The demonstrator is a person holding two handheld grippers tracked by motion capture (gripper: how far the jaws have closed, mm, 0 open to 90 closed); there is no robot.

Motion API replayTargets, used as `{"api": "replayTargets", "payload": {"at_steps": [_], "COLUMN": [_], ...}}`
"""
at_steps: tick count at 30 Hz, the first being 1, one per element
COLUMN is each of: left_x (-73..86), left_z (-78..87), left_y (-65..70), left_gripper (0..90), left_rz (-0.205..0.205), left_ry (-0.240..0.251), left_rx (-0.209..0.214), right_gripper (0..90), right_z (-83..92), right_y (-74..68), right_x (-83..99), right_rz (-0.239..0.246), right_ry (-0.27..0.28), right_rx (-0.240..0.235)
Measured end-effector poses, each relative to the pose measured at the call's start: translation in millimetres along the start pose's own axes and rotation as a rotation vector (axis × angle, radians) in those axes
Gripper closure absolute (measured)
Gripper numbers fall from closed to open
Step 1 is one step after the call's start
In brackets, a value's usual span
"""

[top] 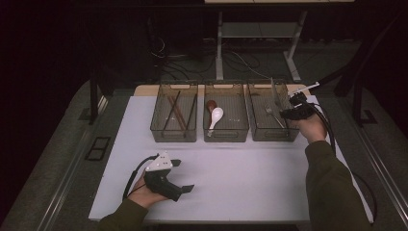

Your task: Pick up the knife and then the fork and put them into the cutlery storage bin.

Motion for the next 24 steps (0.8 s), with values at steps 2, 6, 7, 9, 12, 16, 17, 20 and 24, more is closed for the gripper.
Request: {"api": "replayTargets", "payload": {"at_steps": [2,6,7,9,12,16,17,20,24], "left_x": [-0.1,-0.1,-0.2,-0.4,0.1,-0.2,-0.2,0.3,1.1], "left_z": [-0.3,0.5,0.5,0.4,0.2,0.2,0.2,0.8,2.5], "left_y": [0.0,0.0,0.0,0.0,0.3,0.1,0.0,-0.4,-2.5], "left_gripper": [0.0,0.0,0.0,0.0,0.0,0.0,0.0,0.0,0.0], "left_rz": [0.001,-0.004,-0.004,-0.004,-0.002,-0.002,-0.003,-0.008,-0.002], "left_ry": [0.002,0.0,0.001,0.004,0.0,0.002,0.002,-0.004,-0.003], "left_rx": [-0.001,0.0,0.0,0.0,0.002,0.0,-0.001,0.0,-0.002], "right_gripper": [80.3,68.6,65.9,63.8,59.2,53.1,51.7,47.7,42.9], "right_z": [-1.8,-6.7,-7.7,-7.7,-5.3,-1.1,-0.2,2.8,6.9], "right_y": [-1.5,-1.9,-1.2,-0.6,0.1,0.7,0.4,-0.3,-2.6], "right_x": [-0.4,0.7,1.3,1.9,0.2,-2.7,-3.4,-4.0,-3.6], "right_rz": [0.009,-0.016,-0.011,-0.017,-0.037,-0.053,-0.054,-0.062,-0.051], "right_ry": [-0.011,-0.032,-0.036,-0.035,-0.011,0.013,0.021,0.031,0.048], "right_rx": [-0.001,0.002,0.018,0.024,0.005,-0.008,-0.016,-0.031,-0.035]}}
Point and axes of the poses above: each handheld gripper's, and its own axes: z roughly backward along the jaws, x roughly out of its underside, y roughly to its right, the point moved 9 cm from there along -z, roughly forward along the jaws, and after that the axes turned 5 degrees about -z, right-handed, at the moved point
